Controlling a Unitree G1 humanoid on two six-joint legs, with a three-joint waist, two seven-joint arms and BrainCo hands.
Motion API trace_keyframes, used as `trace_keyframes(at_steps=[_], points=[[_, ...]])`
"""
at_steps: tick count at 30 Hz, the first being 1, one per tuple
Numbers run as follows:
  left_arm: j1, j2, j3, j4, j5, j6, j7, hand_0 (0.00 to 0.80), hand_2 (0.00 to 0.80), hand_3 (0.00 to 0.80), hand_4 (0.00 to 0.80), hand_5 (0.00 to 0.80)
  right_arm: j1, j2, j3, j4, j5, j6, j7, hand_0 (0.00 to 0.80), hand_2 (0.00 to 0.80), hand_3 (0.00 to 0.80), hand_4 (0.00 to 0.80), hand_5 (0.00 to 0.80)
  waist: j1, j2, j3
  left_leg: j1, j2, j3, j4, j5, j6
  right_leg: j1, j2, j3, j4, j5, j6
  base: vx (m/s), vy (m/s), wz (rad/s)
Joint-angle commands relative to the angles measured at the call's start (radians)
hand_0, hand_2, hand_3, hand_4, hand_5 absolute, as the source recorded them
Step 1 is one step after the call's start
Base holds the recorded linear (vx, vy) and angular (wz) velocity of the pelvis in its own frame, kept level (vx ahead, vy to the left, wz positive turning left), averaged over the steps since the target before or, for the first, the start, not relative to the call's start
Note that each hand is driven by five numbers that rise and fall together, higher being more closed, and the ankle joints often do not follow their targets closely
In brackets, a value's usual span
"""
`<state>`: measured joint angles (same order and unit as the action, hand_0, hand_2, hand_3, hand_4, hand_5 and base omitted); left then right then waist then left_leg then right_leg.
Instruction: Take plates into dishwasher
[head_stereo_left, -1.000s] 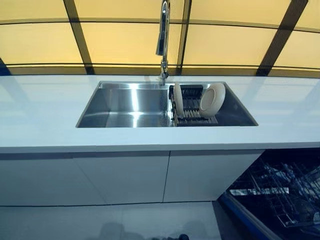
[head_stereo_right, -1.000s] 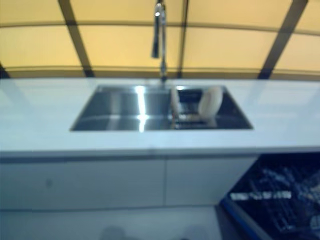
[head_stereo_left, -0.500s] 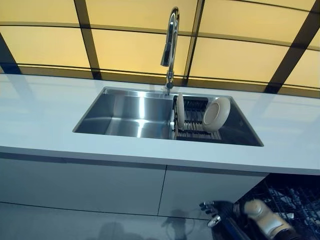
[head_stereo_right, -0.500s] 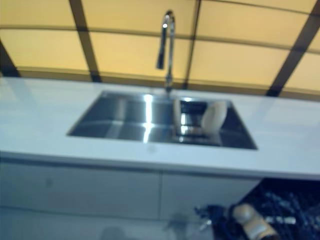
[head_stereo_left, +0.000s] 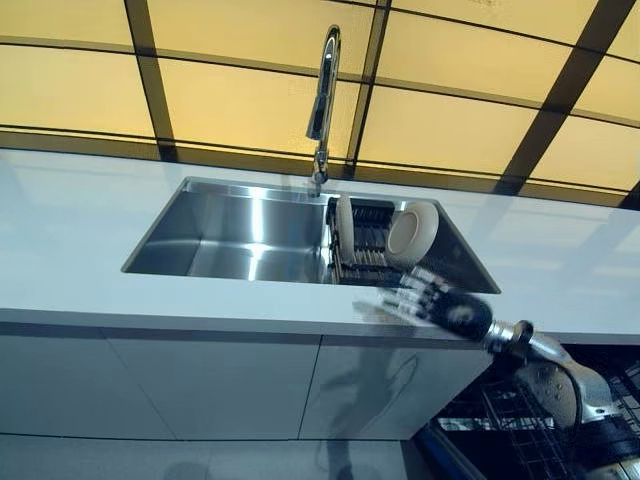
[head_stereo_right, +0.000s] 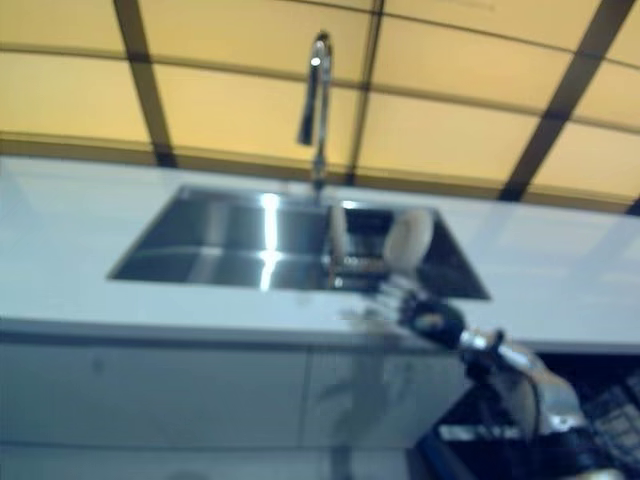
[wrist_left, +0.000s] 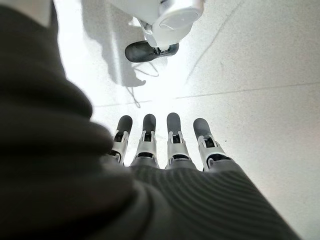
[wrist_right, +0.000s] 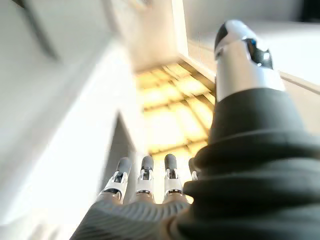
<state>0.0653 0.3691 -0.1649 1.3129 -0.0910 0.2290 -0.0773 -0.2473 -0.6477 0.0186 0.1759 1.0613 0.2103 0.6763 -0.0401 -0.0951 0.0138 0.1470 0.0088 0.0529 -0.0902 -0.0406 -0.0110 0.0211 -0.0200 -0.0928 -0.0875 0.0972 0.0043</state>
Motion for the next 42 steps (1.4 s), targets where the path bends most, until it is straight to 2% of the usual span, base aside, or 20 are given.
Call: trace_keyframes(at_steps=[1,2,4,5,6,8,10,11,12,16,20,22,30,33,35,36,38,39,40,42], points=[[-0.049,-0.020,0.003,0.060,0.029,0.035,0.025,0.000,0.000,0.000,0.000,0.000,-0.159,-0.025,-0.088,0.122,0.031,-0.119,-0.312,0.000,0.000,0.000,0.000,0.000,0.015,0.025,0.013,-0.003,-0.007,0.078,0.049,-0.078,0.047,0.041,-0.010,-0.015,0.102,-0.151,0.059,0.033,-0.100,0.01],[-0.052,-0.024,-0.001,0.061,0.016,0.043,0.031,0.000,0.000,0.000,0.000,0.000,-0.192,-0.049,-0.093,0.166,0.043,-0.136,-0.355,0.000,0.000,0.000,0.000,0.000,0.017,0.020,0.016,-0.010,-0.002,0.079,0.086,-0.092,0.045,0.042,-0.009,-0.011,0.109,-0.157,0.051,0.039,-0.155,0.02],[-0.055,-0.035,-0.003,0.076,-0.010,0.040,0.040,0.000,0.000,0.000,0.000,0.000,-0.293,-0.105,-0.075,0.260,-0.008,-0.180,-0.488,0.000,0.000,0.000,0.000,0.000,0.039,-0.011,0.045,-0.118,0.034,0.096,0.403,-0.124,0.031,0.063,-0.005,-0.005,0.110,-0.165,0.006,0.011,-0.205,0.04],[-0.056,-0.040,-0.003,0.084,-0.022,0.030,0.045,0.000,0.000,0.000,0.000,0.000,-0.336,-0.120,-0.045,0.289,-0.057,-0.203,-0.544,0.000,0.000,0.000,0.000,0.000,0.056,-0.015,0.064,-0.192,0.044,0.078,0.548,-0.095,0.027,0.072,0.007,-0.008,0.105,-0.160,-0.013,-0.032,-0.161,-0.08],[-0.059,-0.040,0.005,0.084,-0.018,0.031,0.039,0.000,0.000,0.000,0.000,0.000,-0.378,-0.140,-0.021,0.323,-0.045,-0.187,-0.602,0.000,0.000,0.000,0.000,0.000,0.073,-0.014,0.081,-0.262,0.044,0.062,0.633,-0.054,0.024,0.081,0.019,-0.012,0.104,-0.154,-0.030,-0.020,-0.082,-0.21],[-0.066,-0.039,-0.004,0.079,-0.019,0.046,0.024,0.000,0.000,0.000,0.000,0.000,-0.439,-0.155,0.009,0.390,-0.071,-0.200,-0.674,0.000,0.000,0.000,0.000,0.000,0.088,-0.006,0.093,-0.312,0.026,0.050,0.579,-0.021,0.006,0.100,0.023,-0.023,0.102,-0.150,-0.032,0.051,0.069,-0.32],[-0.070,-0.035,-0.034,0.071,-0.019,0.045,0.015,0.000,0.000,0.000,0.000,0.000,-0.525,-0.189,0.051,0.458,-0.061,-0.170,-0.750,0.000,0.000,0.000,0.000,0.000,0.096,0.003,0.101,-0.295,-0.011,0.068,0.325,0.052,-0.025,0.135,0.017,-0.046,0.085,-0.148,-0.008,0.107,0.193,-0.05],[-0.071,-0.033,-0.043,0.067,-0.011,0.043,0.009,0.000,0.000,0.000,0.000,0.000,-0.563,-0.204,0.068,0.494,-0.064,-0.165,-0.770,0.000,0.000,0.000,0.000,0.000,0.099,0.004,0.105,-0.288,-0.021,0.064,0.276,0.061,-0.021,0.147,0.014,-0.051,0.086,-0.156,-0.006,0.159,0.204,0.15],[-0.075,-0.028,-0.052,0.053,-0.012,0.050,0.009,0.000,0.000,0.000,0.000,0.000,-0.599,-0.216,0.088,0.524,-0.058,-0.160,-0.783,0.000,0.000,0.000,0.000,0.000,0.101,0.003,0.099,-0.248,-0.033,0.051,0.229,0.030,-0.001,0.150,0.005,-0.044,0.084,-0.162,0.001,0.149,0.162,0.13],[-0.129,-0.018,-0.075,0.037,-0.055,0.071,0.020,0.000,0.000,0.000,0.000,0.000,-0.631,-0.262,0.100,0.554,-0.106,-0.132,-0.796,0.000,0.000,0.000,0.000,0.000,0.091,0.006,0.060,-0.174,-0.049,0.024,0.132,0.011,0.015,0.132,-0.018,-0.057,0.101,-0.169,0.026,0.207,0.151,0.05],[-0.139,-0.006,-0.076,0.034,-0.047,0.064,0.021,0.000,0.000,0.000,0.000,0.000,-0.664,-0.300,0.127,0.567,-0.159,-0.086,-0.772,0.000,0.000,0.000,0.000,0.000,0.095,-0.004,0.028,-0.145,-0.048,0.019,0.097,0.006,0.016,0.137,-0.023,-0.075,0.077,-0.167,0.030,0.171,0.038,0.06],[-0.134,-0.006,-0.084,0.036,-0.032,0.054,0.020,0.000,0.000,0.000,0.000,0.000,-0.686,-0.314,0.155,0.576,-0.201,-0.094,-0.777,0.000,0.000,0.000,0.000,0.000,0.101,-0.010,0.016,-0.147,-0.049,0.017,0.093,0.006,0.016,0.140,-0.024,-0.083,0.063,-0.162,0.031,0.128,0.010,-0.01],[-0.121,0.000,-0.085,0.046,-0.017,0.039,0.006,0.000,0.000,0.000,0.000,0.000,-0.793,-0.319,0.270,0.604,-0.285,-0.027,-0.771,0.000,0.000,0.000,0.000,0.000,0.118,-0.018,0.012,-0.146,-0.054,0.017,0.100,-0.011,0.025,0.151,-0.048,-0.097,0.038,-0.150,0.050,0.105,0.047,0.12],[-0.121,0.011,-0.079,0.041,-0.009,0.049,0.005,0.000,0.000,0.000,0.000,0.000,-0.801,-0.298,0.281,0.617,-0.330,0.014,-0.802,0.000,0.000,0.000,0.000,0.000,0.116,-0.010,0.024,-0.134,-0.056,0.036,0.096,-0.011,0.044,0.087,-0.063,-0.134,0.195,-0.166,0.067,0.088,0.086,-0.04],[-0.114,0.021,-0.081,0.035,-0.010,0.052,0.005,0.000,0.000,0.000,0.000,0.000,-0.799,-0.295,0.287,0.627,-0.358,0.019,-0.830,0.000,0.000,0.000,0.000,0.000,0.115,0.005,0.048,-0.100,-0.056,0.047,0.070,0.001,0.050,-0.019,-0.088,-0.149,0.371,-0.115,0.091,0.038,0.067,-0.14],[-0.109,0.027,-0.083,0.034,-0.026,0.054,0.008,0.000,0.000,0.000,0.000,0.000,-0.800,-0.291,0.288,0.642,-0.382,0.018,-0.833,0.000,0.000,0.000,0.000,0.000,0.120,0.014,0.063,-0.078,-0.049,0.059,0.051,0.009,0.046,-0.024,-0.112,-0.179,0.357,-0.089,0.091,0.085,-0.001,-0.22],[-0.107,0.044,-0.072,0.045,-0.071,0.049,0.017,0.000,0.000,0.000,0.000,0.000,-0.821,-0.277,0.296,0.679,-0.415,0.026,-0.832,0.000,0.000,0.000,0.000,0.000,0.141,0.034,0.080,-0.046,-0.025,0.079,0.010,0.016,0.027,0.006,-0.140,-0.227,0.218,-0.066,0.100,0.064,-0.083,-0.38],[-0.112,0.055,-0.052,0.047,-0.081,0.049,0.019,0.000,0.000,0.000,0.000,0.000,-0.843,-0.269,0.303,0.699,-0.434,0.029,-0.836,0.000,0.000,0.000,0.000,0.000,0.146,0.040,0.088,-0.046,-0.014,0.096,0.003,0.008,0.028,-0.021,-0.156,-0.221,0.158,-0.004,0.117,-0.030,-0.139,-0.57],[-0.116,0.061,-0.043,0.047,-0.082,0.051,0.020,0.000,0.000,0.000,0.000,0.000,-0.852,-0.266,0.306,0.706,-0.437,0.031,-0.841,0.000,0.000,0.000,0.000,0.000,0.146,0.043,0.090,-0.051,-0.007,0.102,0.003,0.001,0.031,-0.037,-0.158,-0.206,0.141,0.015,0.124,-0.037,-0.193,-0.67],[-0.133,0.069,-0.035,0.049,-0.095,0.058,0.025,0.000,0.000,0.000,0.000,0.000,-0.855,-0.260,0.307,0.711,-0.424,0.028,-0.859,0.000,0.000,0.000,0.000,0.000,0.142,0.033,0.080,-0.080,0.011,0.115,0.003,0.001,0.026,-0.014,-0.134,-0.205,0.052,0.002,0.127,-0.012,-0.245,-0.48]])
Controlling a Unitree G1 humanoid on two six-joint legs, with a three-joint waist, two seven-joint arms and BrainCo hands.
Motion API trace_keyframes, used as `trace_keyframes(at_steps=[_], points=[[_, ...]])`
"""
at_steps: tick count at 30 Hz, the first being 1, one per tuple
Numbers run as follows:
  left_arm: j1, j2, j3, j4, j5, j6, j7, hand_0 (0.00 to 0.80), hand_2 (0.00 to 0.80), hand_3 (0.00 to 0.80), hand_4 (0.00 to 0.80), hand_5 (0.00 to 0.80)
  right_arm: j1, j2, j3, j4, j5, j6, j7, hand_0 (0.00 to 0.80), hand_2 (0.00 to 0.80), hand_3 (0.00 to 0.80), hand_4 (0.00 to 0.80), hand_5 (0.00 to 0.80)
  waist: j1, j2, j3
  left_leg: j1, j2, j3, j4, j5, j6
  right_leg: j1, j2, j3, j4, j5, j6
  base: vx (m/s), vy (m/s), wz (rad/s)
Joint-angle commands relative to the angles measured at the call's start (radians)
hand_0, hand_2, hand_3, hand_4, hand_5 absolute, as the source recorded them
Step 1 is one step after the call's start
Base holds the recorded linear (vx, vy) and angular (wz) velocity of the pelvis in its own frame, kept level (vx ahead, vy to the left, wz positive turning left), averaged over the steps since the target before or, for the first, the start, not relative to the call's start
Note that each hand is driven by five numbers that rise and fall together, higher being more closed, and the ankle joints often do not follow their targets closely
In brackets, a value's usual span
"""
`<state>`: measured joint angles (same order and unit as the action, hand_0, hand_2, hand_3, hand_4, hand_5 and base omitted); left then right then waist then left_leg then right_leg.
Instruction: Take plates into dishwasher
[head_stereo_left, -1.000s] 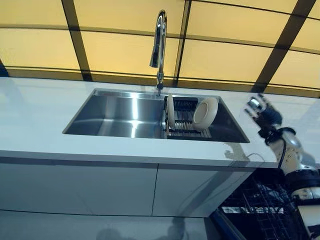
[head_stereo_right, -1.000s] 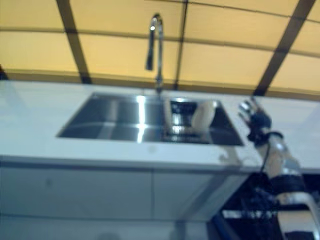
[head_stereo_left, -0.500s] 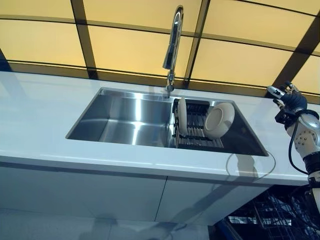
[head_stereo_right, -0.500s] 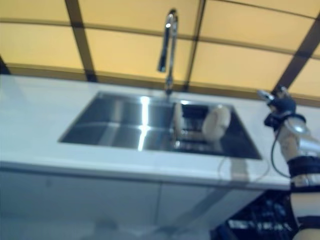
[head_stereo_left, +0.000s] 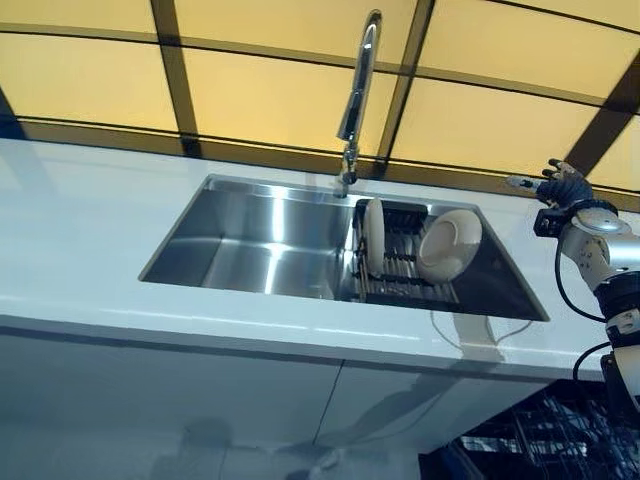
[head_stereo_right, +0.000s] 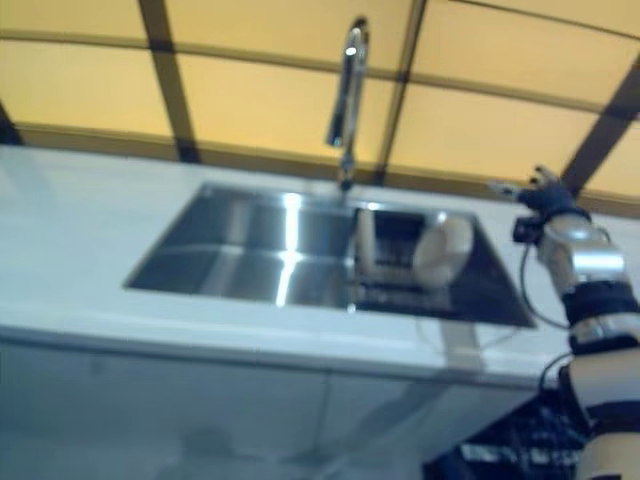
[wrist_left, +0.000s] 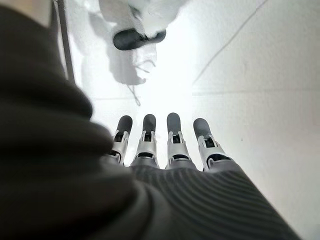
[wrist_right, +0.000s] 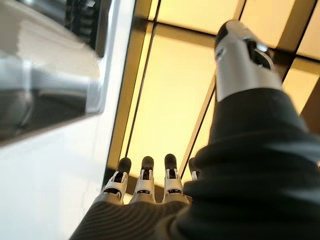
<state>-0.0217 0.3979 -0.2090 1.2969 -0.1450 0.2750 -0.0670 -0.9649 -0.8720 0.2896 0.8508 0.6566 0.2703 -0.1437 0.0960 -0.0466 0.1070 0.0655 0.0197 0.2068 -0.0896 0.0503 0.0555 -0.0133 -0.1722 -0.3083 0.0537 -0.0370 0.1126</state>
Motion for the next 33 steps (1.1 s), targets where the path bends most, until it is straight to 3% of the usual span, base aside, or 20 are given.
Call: trace_keyframes(at_steps=[1,5,12,19,33], points=[[-0.052,0.038,0.014,0.066,-0.044,0.013,0.018,0.000,0.000,0.000,0.000,0.000,-0.134,-0.033,0.032,0.039,-0.032,-0.031,-0.038,0.000,0.000,0.000,0.000,0.000,0.007,-0.019,-0.016,-0.006,0.005,-0.033,0.002,-0.088,-0.045,0.028,0.022,0.002,-0.112,0.138,0.021,0.000,-0.241,-0.23],[-0.040,0.011,0.026,0.090,0.008,-0.022,0.021,0.000,0.000,0.000,0.000,0.000,-0.123,-0.061,0.030,0.064,-0.042,-0.001,-0.032,0.000,0.000,0.000,0.000,0.000,0.008,-0.044,-0.040,-0.013,0.029,-0.015,0.002,-0.086,-0.071,0.054,0.043,-0.022,-0.141,0.103,0.032,0.086,-0.227,-0.12],[-0.012,-0.018,0.017,0.088,0.041,-0.044,0.016,0.000,0.000,0.000,0.000,0.000,-0.136,-0.087,0.047,0.079,-0.036,0.013,0.051,0.000,0.000,0.000,0.000,0.000,-0.001,-0.041,-0.059,0.000,0.034,-0.008,0.002,-0.090,-0.092,0.073,0.046,-0.023,-0.141,0.076,0.027,0.089,-0.071,-0.02],[0.008,-0.021,-0.001,0.078,0.039,-0.049,-0.001,0.000,0.000,0.000,0.000,0.000,-0.116,-0.057,0.053,0.011,0.006,0.020,0.089,0.000,0.000,0.000,0.000,0.000,-0.009,-0.034,-0.044,-0.014,0.031,-0.008,0.002,-0.075,-0.096,0.053,0.039,-0.020,-0.141,0.084,0.016,0.032,-0.022,-0.03],[0.012,-0.033,-0.026,0.062,0.002,-0.067,0.009,0.000,0.000,0.000,0.000,0.000,-0.155,-0.004,0.076,-0.103,0.134,0.010,0.003,0.000,0.000,0.000,0.000,0.000,0.002,-0.029,0.007,-0.088,0.034,-0.036,0.002,-0.048,-0.111,0.000,0.041,-0.030,-0.141,0.087,0.009,-0.025,0.001,0.02]])
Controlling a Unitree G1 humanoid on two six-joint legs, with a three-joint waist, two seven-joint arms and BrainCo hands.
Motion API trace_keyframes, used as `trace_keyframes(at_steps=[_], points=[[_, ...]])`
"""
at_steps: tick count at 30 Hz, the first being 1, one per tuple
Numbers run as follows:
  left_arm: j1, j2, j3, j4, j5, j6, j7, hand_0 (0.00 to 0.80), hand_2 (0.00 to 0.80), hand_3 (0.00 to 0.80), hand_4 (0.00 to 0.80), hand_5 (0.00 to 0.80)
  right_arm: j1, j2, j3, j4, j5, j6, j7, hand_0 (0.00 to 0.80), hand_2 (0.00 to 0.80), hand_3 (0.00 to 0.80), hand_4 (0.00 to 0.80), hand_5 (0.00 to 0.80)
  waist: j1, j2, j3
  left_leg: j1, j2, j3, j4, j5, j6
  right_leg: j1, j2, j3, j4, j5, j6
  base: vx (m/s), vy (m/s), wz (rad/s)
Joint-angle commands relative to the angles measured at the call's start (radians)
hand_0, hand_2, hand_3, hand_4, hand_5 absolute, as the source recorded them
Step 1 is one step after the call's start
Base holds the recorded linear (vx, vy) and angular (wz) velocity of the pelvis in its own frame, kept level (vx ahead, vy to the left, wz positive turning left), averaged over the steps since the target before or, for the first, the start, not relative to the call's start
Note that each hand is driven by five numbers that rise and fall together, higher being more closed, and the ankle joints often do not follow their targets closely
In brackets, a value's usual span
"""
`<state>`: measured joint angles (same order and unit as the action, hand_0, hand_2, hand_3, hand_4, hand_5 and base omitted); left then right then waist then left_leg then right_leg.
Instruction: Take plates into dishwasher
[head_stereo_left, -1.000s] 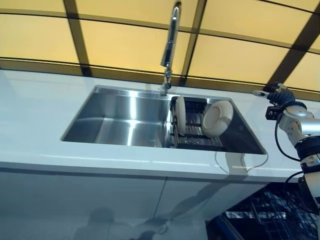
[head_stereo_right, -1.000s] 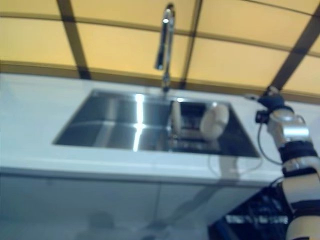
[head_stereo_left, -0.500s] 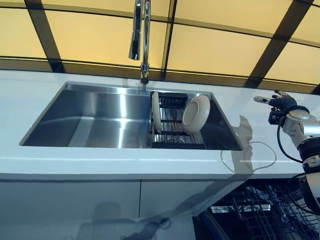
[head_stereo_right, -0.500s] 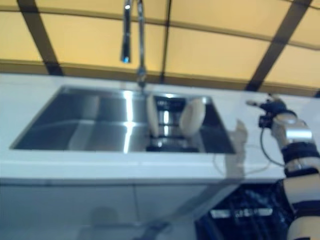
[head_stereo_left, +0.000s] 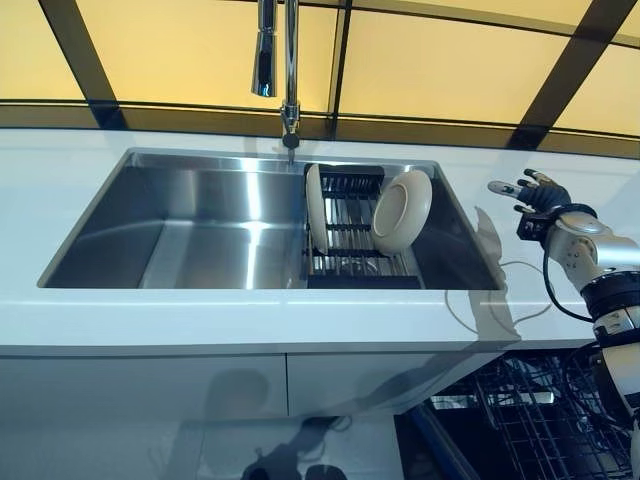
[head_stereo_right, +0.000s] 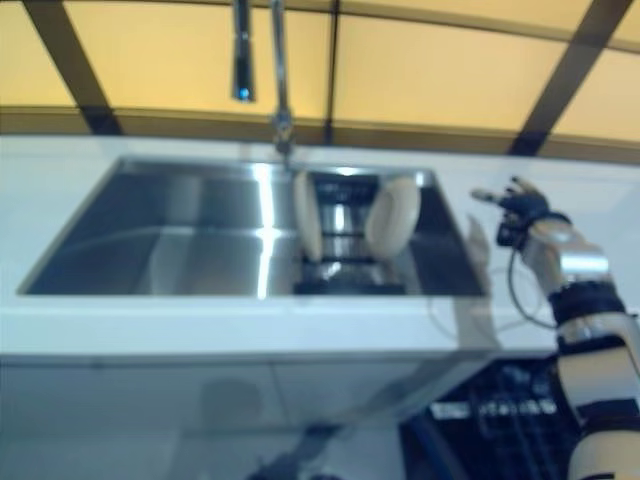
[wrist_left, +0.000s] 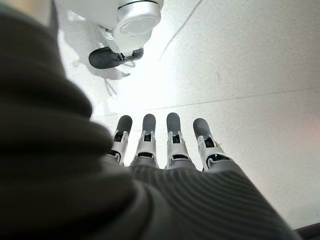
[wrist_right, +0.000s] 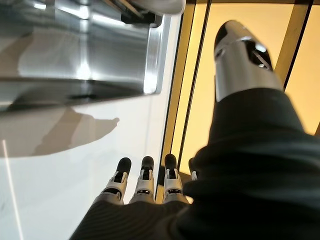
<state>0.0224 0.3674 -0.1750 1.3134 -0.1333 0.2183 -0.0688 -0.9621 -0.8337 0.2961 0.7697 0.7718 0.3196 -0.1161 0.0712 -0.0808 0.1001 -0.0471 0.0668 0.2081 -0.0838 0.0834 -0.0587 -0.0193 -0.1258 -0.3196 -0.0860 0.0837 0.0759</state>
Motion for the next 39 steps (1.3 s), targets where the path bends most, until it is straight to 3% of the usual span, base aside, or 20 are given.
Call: trace_keyframes(at_steps=[1,39], points=[[-0.032,-0.002,-0.058,0.045,-0.011,-0.010,0.011,0.000,0.000,0.000,0.000,0.000,-0.162,-0.043,0.072,-0.022,0.022,-0.036,-0.028,0.000,0.000,0.000,0.000,0.000,0.028,0.005,0.013,0.025,-0.013,-0.037,-0.003,-0.080,0.003,0.006,-0.006,-0.019,-0.001,-0.034,0.046,0.017,0.007,0.03],[-0.031,0.003,-0.085,0.000,-0.085,-0.049,0.032,0.000,0.000,0.000,0.000,0.000,-0.261,-0.005,0.156,-0.057,-0.001,-0.020,-0.049,0.000,0.000,0.000,0.000,0.000,0.047,0.024,0.087,-0.029,-0.029,-0.072,-0.003,-0.069,0.006,-0.026,-0.011,-0.028,-0.001,-0.035,0.040,0.000,0.000,0.01]])
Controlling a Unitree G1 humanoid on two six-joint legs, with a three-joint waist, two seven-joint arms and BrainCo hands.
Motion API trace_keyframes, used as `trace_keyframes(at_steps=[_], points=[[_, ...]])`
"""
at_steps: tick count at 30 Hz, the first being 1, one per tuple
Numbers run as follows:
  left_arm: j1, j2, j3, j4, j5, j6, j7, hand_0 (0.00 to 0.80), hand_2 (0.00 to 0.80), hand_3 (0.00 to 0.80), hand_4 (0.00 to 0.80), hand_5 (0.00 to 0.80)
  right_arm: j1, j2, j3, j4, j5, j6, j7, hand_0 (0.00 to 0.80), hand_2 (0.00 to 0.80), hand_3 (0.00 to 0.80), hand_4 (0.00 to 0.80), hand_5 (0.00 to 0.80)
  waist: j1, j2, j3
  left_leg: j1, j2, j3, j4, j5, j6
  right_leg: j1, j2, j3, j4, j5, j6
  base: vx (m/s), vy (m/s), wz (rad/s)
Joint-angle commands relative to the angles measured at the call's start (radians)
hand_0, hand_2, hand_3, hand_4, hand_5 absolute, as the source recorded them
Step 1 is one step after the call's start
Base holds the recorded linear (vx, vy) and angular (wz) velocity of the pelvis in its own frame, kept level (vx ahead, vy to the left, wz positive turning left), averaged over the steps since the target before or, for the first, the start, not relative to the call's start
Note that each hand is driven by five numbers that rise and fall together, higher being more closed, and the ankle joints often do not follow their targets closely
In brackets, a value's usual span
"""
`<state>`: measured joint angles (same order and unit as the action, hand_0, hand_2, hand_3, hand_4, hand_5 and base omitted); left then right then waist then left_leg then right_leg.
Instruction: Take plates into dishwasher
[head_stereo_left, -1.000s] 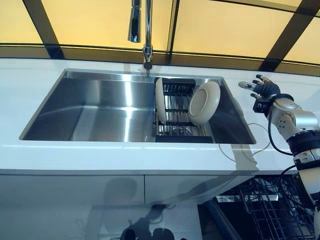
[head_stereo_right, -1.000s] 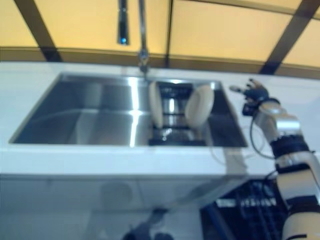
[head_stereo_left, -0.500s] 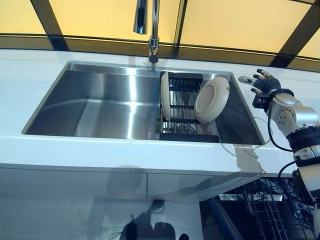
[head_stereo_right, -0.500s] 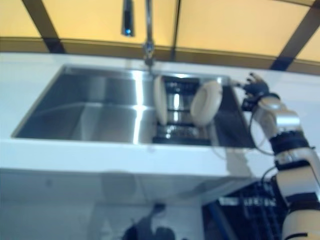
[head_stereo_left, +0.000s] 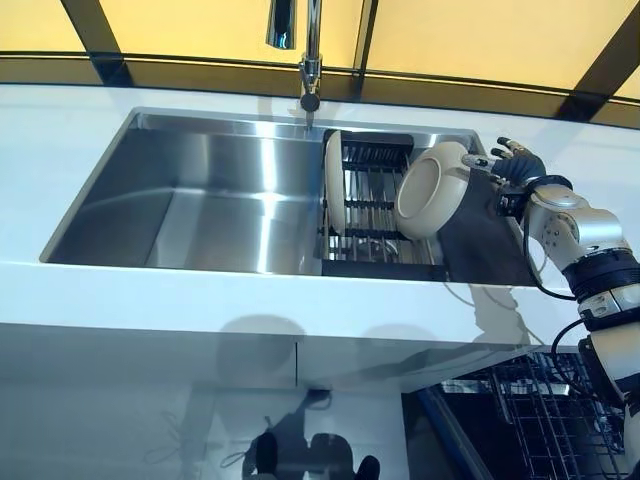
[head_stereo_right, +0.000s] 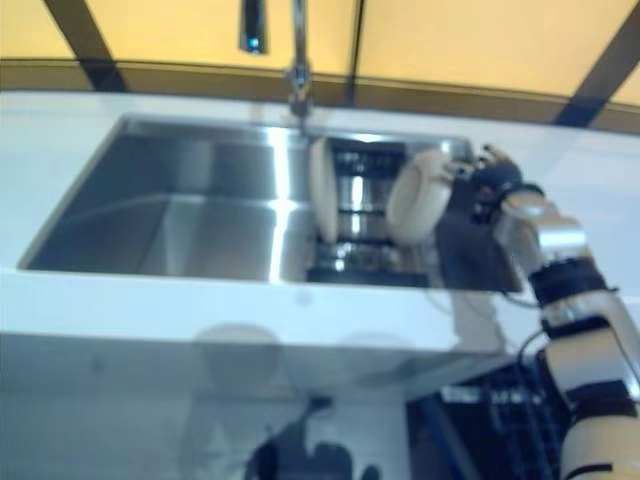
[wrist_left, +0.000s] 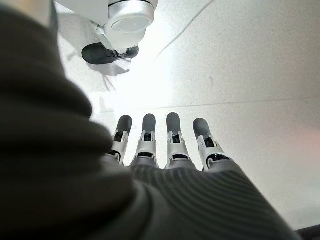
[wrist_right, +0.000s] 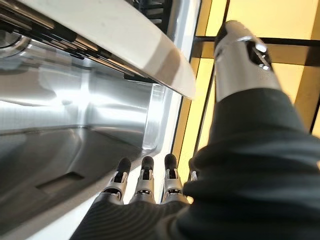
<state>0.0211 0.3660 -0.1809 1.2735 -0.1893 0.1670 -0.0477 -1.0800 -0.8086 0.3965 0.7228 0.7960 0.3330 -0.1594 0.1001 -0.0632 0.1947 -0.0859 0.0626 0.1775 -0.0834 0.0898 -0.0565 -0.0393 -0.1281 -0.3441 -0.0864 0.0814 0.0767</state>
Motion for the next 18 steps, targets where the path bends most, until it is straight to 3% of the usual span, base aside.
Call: trace_keyframes(at_steps=[1,18], points=[[-0.030,0.005,-0.079,0.039,-0.030,0.002,0.010,0.000,0.000,0.000,0.000,0.000,-0.143,-0.030,0.056,-0.011,-0.026,-0.032,-0.006,0.000,0.000,0.000,0.000,0.000,0.018,0.007,-0.007,0.009,-0.025,-0.042,-0.004,-0.075,0.004,-0.006,-0.008,-0.004,-0.001,-0.033,0.039,0.000,0.000,0.00],[-0.033,0.000,-0.088,0.031,-0.053,-0.009,0.009,0.000,0.000,0.000,0.000,0.000,-0.142,-0.011,0.068,-0.015,-0.023,-0.031,-0.012,0.000,0.000,0.000,0.000,0.000,0.017,0.019,0.018,0.001,-0.030,-0.046,-0.004,-0.074,0.006,-0.016,-0.011,0.002,-0.001,-0.030,0.038,0.000,0.000,0.00]])
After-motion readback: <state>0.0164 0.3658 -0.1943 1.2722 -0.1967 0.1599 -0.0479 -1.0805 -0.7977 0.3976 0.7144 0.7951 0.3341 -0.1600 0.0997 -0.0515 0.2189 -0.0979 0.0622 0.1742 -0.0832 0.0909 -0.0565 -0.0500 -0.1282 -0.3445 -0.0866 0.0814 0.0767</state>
